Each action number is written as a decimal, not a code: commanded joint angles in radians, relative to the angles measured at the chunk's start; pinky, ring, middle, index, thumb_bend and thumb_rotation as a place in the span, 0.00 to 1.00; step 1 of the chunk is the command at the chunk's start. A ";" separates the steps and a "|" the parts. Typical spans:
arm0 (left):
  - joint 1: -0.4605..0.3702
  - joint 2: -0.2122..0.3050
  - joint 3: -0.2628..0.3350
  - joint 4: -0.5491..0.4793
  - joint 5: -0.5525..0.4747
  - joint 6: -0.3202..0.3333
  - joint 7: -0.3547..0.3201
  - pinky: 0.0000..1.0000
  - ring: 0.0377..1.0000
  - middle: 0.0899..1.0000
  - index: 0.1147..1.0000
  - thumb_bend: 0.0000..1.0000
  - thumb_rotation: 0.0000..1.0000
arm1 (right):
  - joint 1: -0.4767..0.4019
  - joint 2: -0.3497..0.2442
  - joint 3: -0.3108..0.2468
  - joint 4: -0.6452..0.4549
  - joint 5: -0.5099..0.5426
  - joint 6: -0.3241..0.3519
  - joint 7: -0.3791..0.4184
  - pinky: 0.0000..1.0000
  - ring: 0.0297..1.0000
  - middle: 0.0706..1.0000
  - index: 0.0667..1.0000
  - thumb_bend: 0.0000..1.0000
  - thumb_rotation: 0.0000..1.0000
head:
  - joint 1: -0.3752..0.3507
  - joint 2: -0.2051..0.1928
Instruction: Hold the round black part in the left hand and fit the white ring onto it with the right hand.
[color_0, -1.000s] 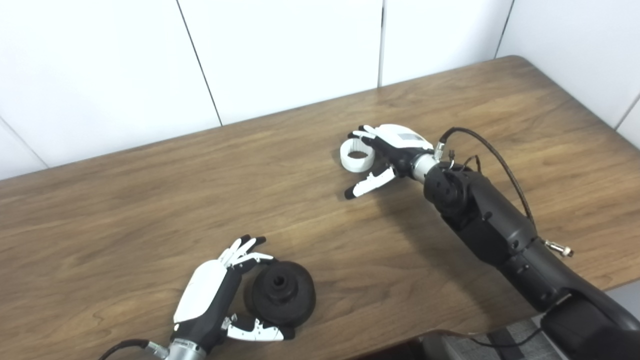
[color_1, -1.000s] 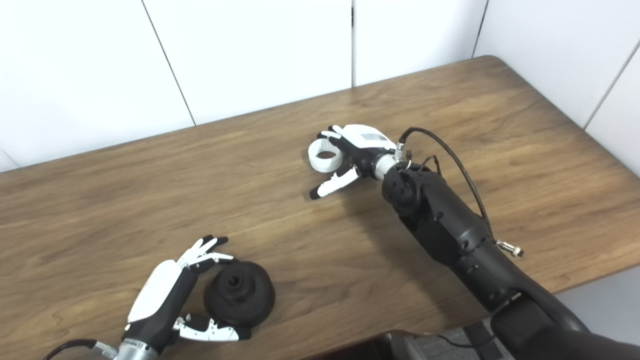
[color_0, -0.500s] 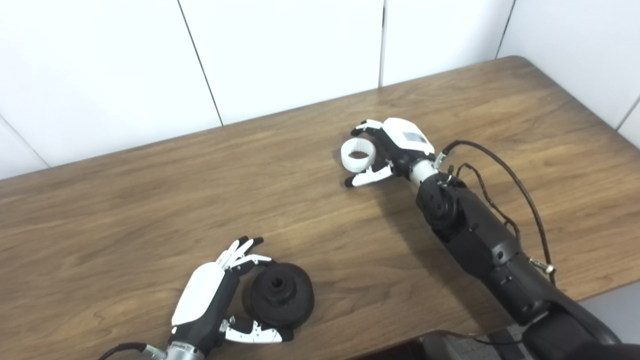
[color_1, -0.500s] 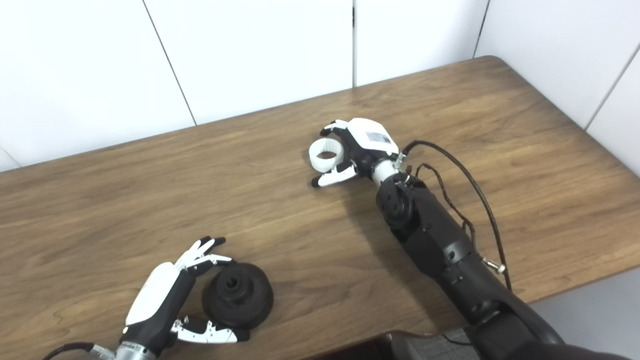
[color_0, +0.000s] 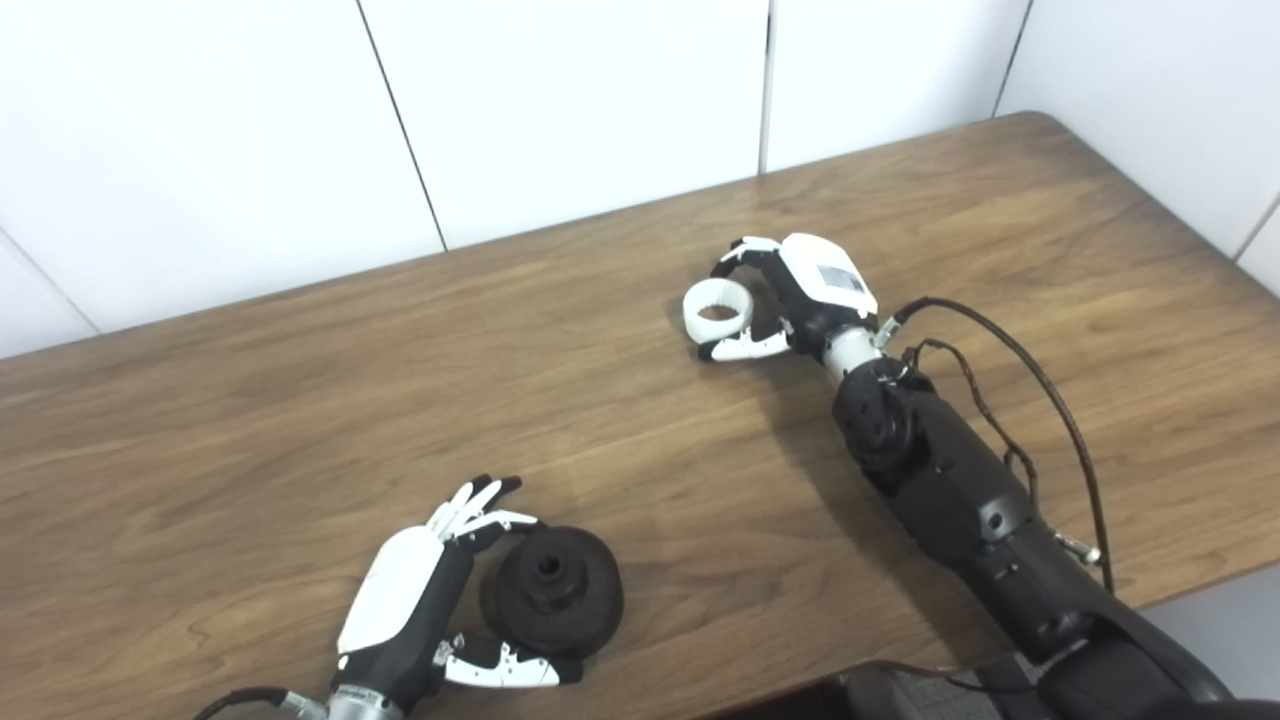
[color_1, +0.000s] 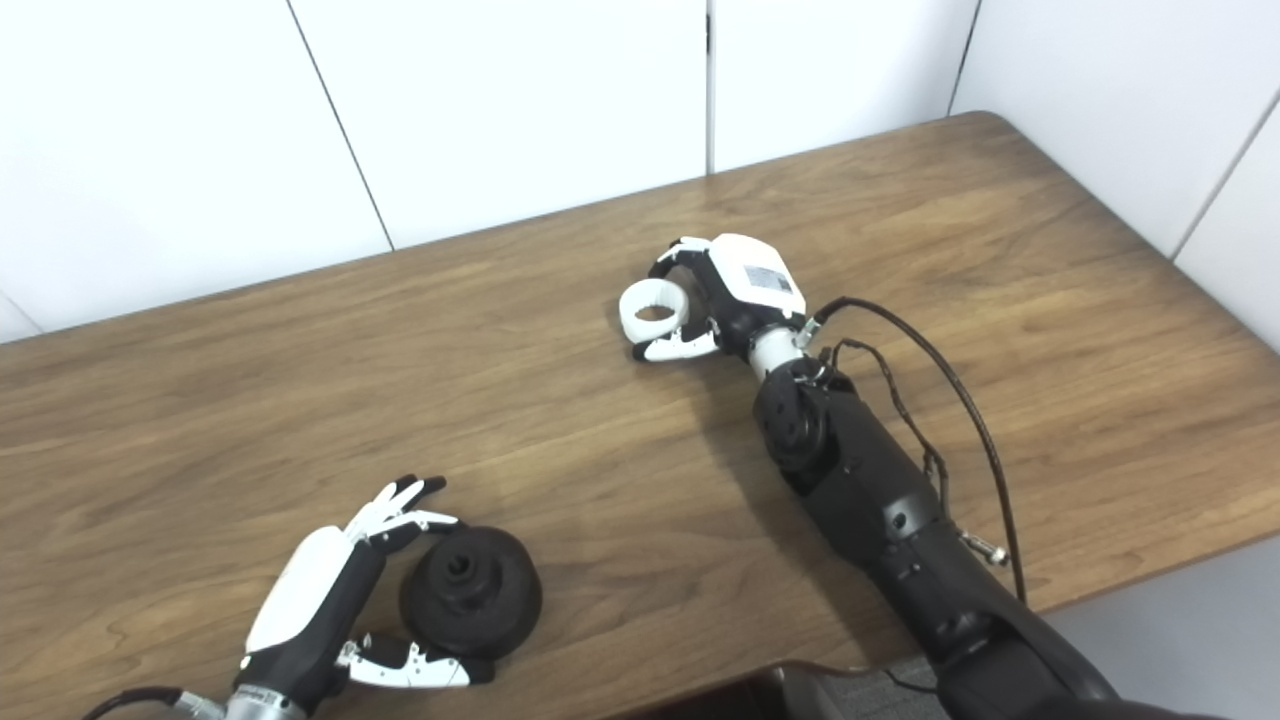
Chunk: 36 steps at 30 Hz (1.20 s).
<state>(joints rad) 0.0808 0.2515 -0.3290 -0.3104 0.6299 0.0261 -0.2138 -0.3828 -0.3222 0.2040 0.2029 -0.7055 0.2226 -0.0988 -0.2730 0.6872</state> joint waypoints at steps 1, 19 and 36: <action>-0.007 0.016 0.008 -0.016 0.013 -0.002 -0.006 0.98 0.99 0.94 0.55 0.90 0.23 | -0.018 -0.009 -0.013 -0.008 0.002 -0.020 -0.025 0.72 0.83 0.84 0.66 0.73 0.31 | 0.003 0.002; -0.005 0.011 0.021 -0.025 0.011 0.005 -0.024 1.00 1.00 0.94 0.55 0.90 0.23 | 0.010 0.017 -0.009 0.029 0.011 -0.055 -0.112 0.74 0.83 0.79 0.45 0.52 0.14 | 0.013 0.015; -0.009 0.004 0.017 -0.022 0.022 0.007 -0.024 1.00 1.00 0.94 0.55 0.90 0.24 | 0.029 0.017 -0.020 0.002 0.027 -0.086 -0.132 0.75 0.84 0.78 0.45 0.52 0.14 | 0.021 0.024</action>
<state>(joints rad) 0.0832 0.2485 -0.3159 -0.3184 0.6310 0.0306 -0.2395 -0.3571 -0.2981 0.1876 0.2291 -0.6760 0.1414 -0.2339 -0.2531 0.7102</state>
